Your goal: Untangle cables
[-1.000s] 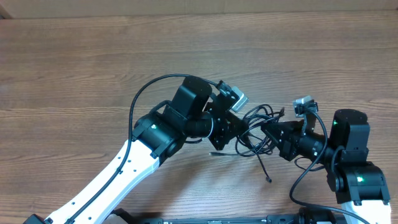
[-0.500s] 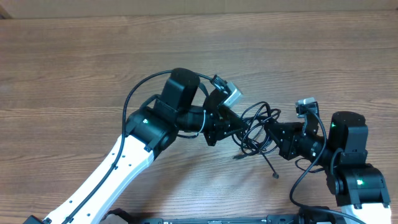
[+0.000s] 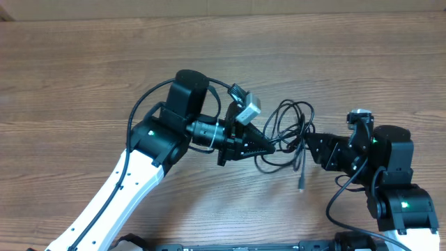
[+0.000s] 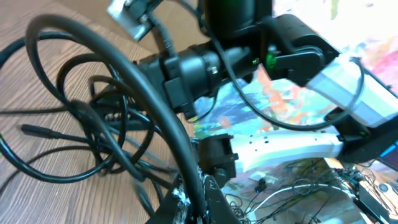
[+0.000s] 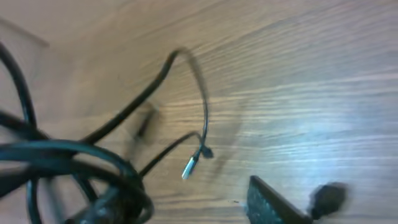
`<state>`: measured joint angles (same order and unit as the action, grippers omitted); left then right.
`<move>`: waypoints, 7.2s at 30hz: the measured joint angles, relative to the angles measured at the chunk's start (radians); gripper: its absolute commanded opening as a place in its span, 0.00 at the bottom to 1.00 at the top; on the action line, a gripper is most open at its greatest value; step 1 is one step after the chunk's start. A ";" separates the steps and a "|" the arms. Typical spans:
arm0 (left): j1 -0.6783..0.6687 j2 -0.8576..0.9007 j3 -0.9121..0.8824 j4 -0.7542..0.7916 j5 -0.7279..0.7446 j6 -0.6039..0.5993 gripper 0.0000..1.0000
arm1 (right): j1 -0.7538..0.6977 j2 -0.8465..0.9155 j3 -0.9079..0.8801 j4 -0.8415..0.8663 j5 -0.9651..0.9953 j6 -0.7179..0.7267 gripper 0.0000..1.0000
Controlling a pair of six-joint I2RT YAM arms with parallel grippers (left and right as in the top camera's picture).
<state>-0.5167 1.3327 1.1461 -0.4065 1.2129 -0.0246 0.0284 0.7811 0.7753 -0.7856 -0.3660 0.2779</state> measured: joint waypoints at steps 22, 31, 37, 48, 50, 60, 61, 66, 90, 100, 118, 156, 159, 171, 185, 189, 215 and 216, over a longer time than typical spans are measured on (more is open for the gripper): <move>0.146 -0.011 0.000 0.003 -0.132 -0.116 0.04 | -0.011 0.009 0.000 -0.002 -0.014 -0.056 1.00; 0.146 -0.015 0.000 0.005 -0.200 -0.164 0.04 | -0.015 0.009 0.000 0.017 -0.222 -0.203 1.00; 0.119 -0.016 0.000 0.039 -0.201 -0.180 0.04 | -0.015 0.009 0.000 0.061 -0.341 -0.256 1.00; -0.026 -0.016 0.000 0.147 -0.204 -0.185 0.04 | -0.015 0.009 0.000 0.072 -0.397 -0.264 1.00; -0.046 -0.016 0.000 0.154 -0.204 -0.185 0.04 | -0.015 0.009 0.000 0.076 -0.394 -0.263 1.00; -0.099 -0.016 0.000 0.280 -0.071 -0.200 0.04 | -0.015 0.111 0.000 0.083 -0.262 -0.169 1.00; -0.099 -0.016 0.000 0.301 -0.047 -0.211 0.04 | -0.014 0.132 0.000 0.086 -0.256 -0.164 1.00; -0.099 -0.016 -0.001 0.372 0.024 -0.259 0.04 | -0.014 0.187 0.000 0.111 -0.276 -0.150 1.00; 0.104 -0.005 -0.009 0.416 0.202 -0.532 0.04 | -0.001 0.196 0.021 0.063 -0.114 0.008 1.00; 0.155 -0.005 -0.011 0.417 0.213 -0.553 0.04 | -0.069 0.196 0.025 0.022 -0.121 0.024 1.00; 0.256 -0.003 -0.014 0.416 0.232 -0.658 0.04 | -0.075 0.194 0.036 0.003 -0.124 0.027 1.00; 0.174 -0.030 0.010 -0.116 -0.225 -0.460 0.12 | -0.129 0.228 0.009 -0.029 0.109 0.040 0.82; 0.082 -0.030 0.008 -0.201 -0.472 -0.393 0.18 | -0.129 0.228 0.009 -0.025 0.108 0.040 0.88; -0.236 0.155 0.009 -0.196 -0.866 -0.316 0.36 | -0.129 0.228 0.009 -0.011 0.100 0.166 1.00; -0.335 0.428 0.009 0.031 -0.823 -0.320 0.48 | -0.129 0.228 0.009 -0.011 0.104 0.269 1.00; -0.344 0.507 0.009 0.119 -0.803 -0.352 0.47 | -0.129 0.228 0.009 -0.011 0.104 0.270 1.00; -0.236 0.514 0.008 0.164 -0.678 -0.290 0.04 | -0.129 0.228 0.009 -0.020 0.111 0.214 0.97; -0.214 0.483 0.009 0.148 -0.669 -0.273 0.04 | -0.129 0.228 0.009 -0.024 0.111 0.195 0.96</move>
<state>-0.7303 1.8153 1.1549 -0.2588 0.5442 -0.2977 -0.1001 1.0092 0.7841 -0.8097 -0.2550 0.4732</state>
